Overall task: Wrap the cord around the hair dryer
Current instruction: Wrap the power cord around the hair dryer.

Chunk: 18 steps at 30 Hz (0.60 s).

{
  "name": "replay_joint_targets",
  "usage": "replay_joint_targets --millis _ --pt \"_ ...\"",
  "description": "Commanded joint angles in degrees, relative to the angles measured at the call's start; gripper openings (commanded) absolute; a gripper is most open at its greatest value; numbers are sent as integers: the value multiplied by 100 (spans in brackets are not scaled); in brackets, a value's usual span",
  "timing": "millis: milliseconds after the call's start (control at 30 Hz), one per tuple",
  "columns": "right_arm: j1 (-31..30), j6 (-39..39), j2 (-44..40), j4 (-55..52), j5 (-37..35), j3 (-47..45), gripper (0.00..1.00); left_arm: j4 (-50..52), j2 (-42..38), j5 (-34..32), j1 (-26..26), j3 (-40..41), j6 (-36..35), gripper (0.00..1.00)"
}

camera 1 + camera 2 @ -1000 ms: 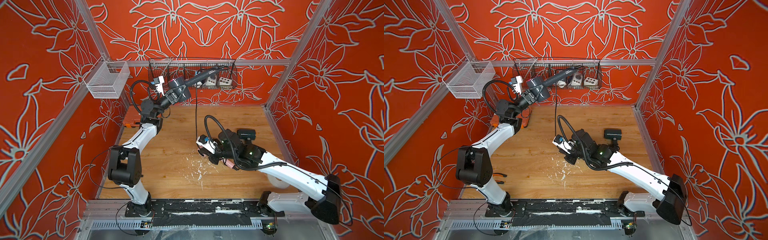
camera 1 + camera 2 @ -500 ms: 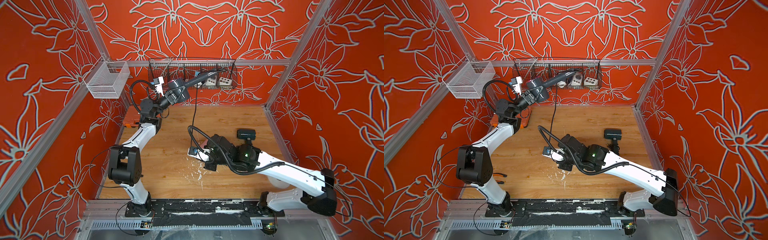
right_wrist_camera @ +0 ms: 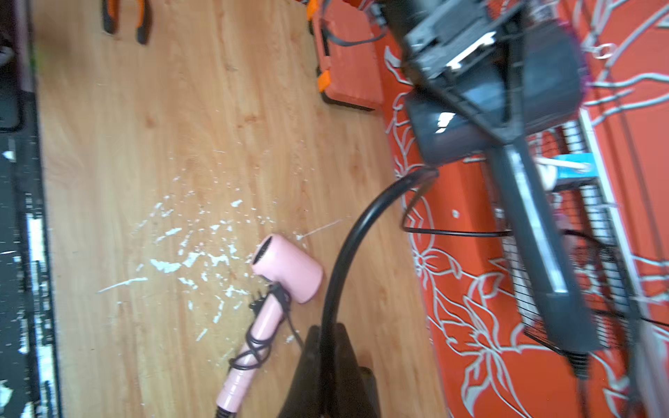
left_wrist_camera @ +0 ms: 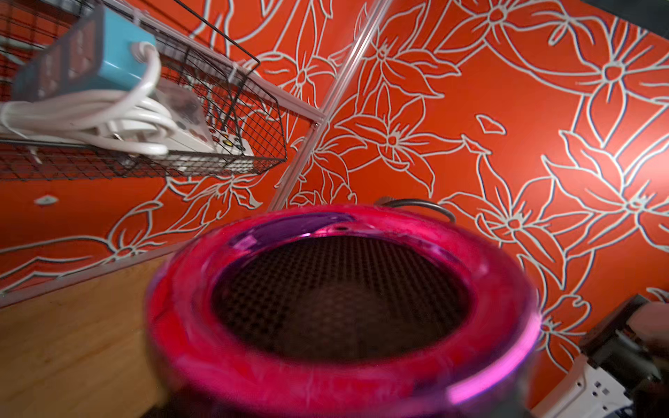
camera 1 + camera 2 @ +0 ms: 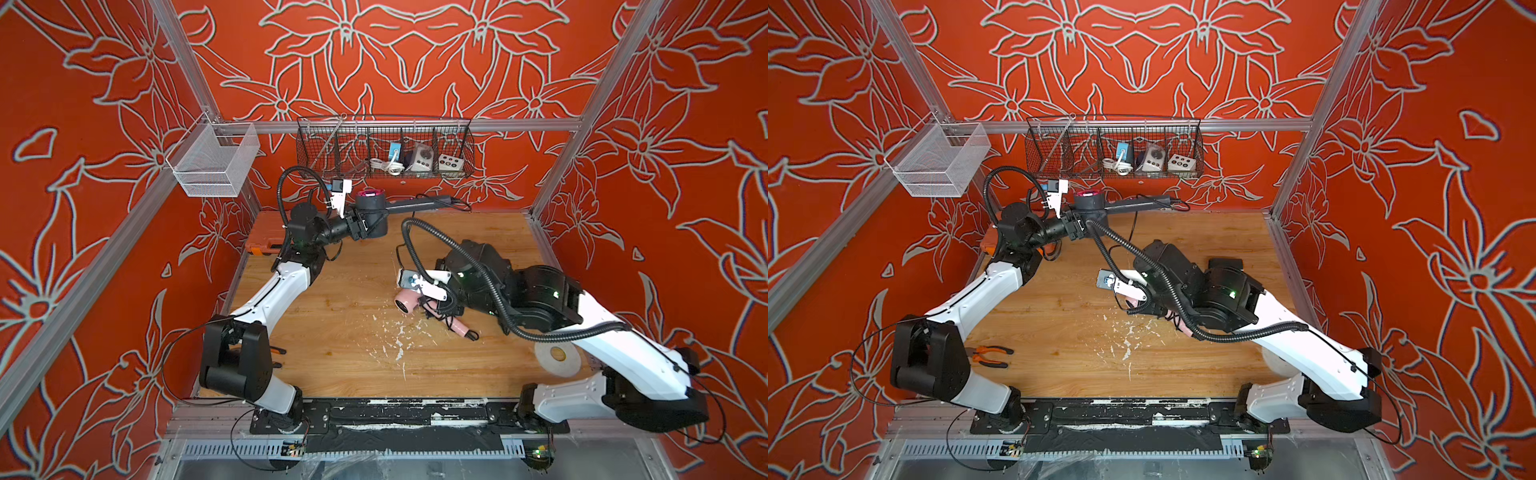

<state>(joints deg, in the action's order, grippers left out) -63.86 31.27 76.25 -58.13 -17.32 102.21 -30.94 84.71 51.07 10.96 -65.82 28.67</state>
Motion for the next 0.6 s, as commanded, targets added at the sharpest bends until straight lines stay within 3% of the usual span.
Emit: replay_joint_targets --millis 0,300,567 --pt "207 668 257 -241 -673 528 0 868 -471 237 163 -113 -1156 0" --pt "586 1359 854 -588 -1135 1751 0 2489 -1112 170 235 11 -2447 0" --pt "739 1632 1161 -826 -1099 2538 0 3236 -1391 -167 240 90 -3079 0"
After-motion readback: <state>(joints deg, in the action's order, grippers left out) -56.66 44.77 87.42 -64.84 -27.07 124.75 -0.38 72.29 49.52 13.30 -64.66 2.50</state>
